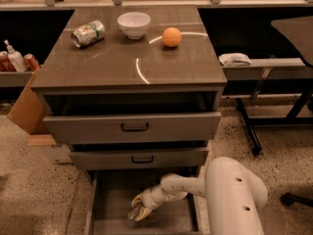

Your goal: Pick water bottle from bottom drawer and place on counter

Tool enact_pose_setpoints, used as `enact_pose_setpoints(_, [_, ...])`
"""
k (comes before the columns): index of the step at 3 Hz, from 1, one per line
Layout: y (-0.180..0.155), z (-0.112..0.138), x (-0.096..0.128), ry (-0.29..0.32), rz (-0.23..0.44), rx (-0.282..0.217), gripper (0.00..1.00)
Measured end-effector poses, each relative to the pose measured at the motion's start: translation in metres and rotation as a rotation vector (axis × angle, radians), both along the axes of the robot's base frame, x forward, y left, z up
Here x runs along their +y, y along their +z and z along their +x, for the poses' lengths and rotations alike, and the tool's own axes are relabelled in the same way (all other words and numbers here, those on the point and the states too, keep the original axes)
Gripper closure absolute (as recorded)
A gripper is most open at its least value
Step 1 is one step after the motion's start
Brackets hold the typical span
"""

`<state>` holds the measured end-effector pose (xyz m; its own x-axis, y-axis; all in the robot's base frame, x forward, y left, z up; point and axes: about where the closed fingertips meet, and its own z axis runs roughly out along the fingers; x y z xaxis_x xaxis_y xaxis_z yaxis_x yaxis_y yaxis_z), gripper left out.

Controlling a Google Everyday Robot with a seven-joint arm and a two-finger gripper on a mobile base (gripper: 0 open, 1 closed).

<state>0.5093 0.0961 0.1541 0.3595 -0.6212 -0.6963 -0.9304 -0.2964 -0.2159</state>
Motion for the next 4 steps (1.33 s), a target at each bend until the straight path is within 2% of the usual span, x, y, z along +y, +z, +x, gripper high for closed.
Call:
enact_pose_setpoints(1, [0.030, 0.002, -0.009, -0.065, -0.001, -0.057, 1.00])
enact_pose_setpoints(2, [0.066, -0.008, -0.026, -0.157, 0.002, -0.090, 1.00])
enact_pose_setpoints(3, [0.095, -0.025, -0.061, -0.242, 0.051, -0.094, 1.00])
enact_pose_setpoints(4, [0.096, -0.025, -0.061, -0.242, 0.051, -0.094, 1.00])
